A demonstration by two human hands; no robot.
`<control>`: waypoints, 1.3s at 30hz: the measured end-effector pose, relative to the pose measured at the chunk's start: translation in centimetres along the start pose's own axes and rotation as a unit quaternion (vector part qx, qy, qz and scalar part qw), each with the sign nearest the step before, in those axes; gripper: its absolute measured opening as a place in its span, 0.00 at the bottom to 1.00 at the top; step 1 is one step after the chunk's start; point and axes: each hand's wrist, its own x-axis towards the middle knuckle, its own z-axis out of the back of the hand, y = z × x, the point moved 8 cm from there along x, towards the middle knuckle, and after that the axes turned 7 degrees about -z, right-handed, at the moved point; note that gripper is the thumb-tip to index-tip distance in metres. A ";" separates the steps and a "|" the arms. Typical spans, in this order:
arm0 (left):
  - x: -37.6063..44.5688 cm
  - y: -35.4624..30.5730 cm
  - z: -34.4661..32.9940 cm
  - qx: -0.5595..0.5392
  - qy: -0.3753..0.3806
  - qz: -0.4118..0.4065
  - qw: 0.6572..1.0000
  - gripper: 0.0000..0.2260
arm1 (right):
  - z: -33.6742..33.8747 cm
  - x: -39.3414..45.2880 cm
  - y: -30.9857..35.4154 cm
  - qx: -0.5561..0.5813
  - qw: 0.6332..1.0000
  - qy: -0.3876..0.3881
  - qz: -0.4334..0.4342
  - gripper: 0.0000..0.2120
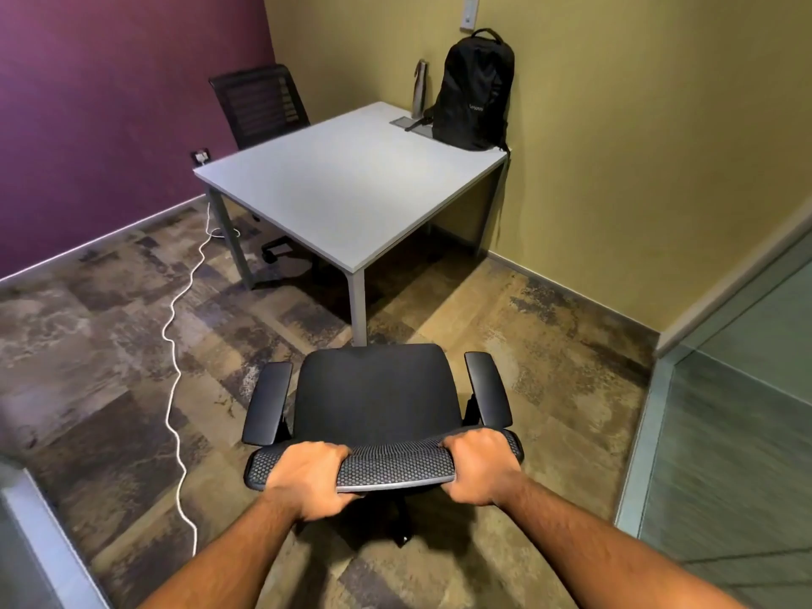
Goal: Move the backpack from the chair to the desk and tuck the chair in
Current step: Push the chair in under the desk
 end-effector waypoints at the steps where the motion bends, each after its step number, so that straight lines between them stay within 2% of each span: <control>1: 0.0 -0.3 -0.1 0.003 0.000 -0.006 1.000 0.30 | -0.1 -0.6 -0.2 -0.002 1.000 0.001 -0.001 0.24; 10: 1.5 -4.9 -0.6 0.019 -0.004 -0.076 0.997 0.27 | -0.1 -4.9 -3.5 -0.001 0.998 -0.012 -0.058 0.21; 29: 8.1 -11.2 0.5 0.045 0.022 -0.198 0.979 0.26 | -0.3 -9.6 -9.6 0.046 0.978 -0.062 -0.195 0.27; 39: 14.1 -14.3 1.3 0.012 0.008 -0.203 0.979 0.32 | 1.2 -7.6 -15.7 0.029 0.977 -0.035 -0.210 0.27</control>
